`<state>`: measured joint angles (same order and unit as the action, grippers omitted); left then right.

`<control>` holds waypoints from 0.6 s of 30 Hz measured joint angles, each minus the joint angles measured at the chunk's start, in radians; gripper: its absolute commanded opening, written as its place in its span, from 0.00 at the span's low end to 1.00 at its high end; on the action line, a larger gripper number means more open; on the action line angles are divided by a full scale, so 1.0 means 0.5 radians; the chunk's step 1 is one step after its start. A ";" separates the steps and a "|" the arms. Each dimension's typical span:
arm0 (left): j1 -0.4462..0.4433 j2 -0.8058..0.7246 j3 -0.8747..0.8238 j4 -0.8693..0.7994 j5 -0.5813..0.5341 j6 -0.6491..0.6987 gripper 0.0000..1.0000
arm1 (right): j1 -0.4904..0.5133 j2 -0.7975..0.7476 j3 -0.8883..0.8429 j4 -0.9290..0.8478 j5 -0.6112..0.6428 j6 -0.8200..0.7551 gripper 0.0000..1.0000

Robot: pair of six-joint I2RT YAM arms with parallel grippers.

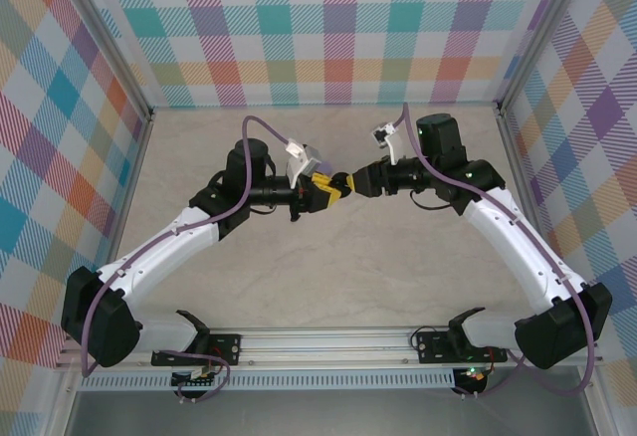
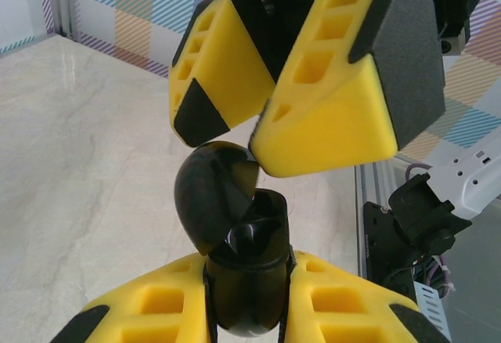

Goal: Insert wireless bluetooth earbuds into charging case

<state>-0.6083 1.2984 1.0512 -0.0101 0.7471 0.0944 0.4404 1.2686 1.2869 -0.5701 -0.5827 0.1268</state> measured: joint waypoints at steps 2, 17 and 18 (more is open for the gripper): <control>0.000 0.000 0.000 0.002 0.007 0.001 0.16 | 0.000 0.000 0.000 0.007 0.040 0.005 0.54; -0.001 -0.010 -0.008 -0.001 -0.119 -0.080 0.17 | 0.000 0.014 0.000 -0.005 0.540 0.137 0.57; -0.001 -0.024 -0.019 0.000 -0.137 -0.092 0.17 | 0.000 0.038 0.008 -0.019 0.593 0.148 0.57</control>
<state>-0.6086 1.2865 1.0416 -0.0101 0.6785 0.0483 0.4404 1.2877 1.2911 -0.5797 -0.2863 0.2008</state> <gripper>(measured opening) 0.208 0.571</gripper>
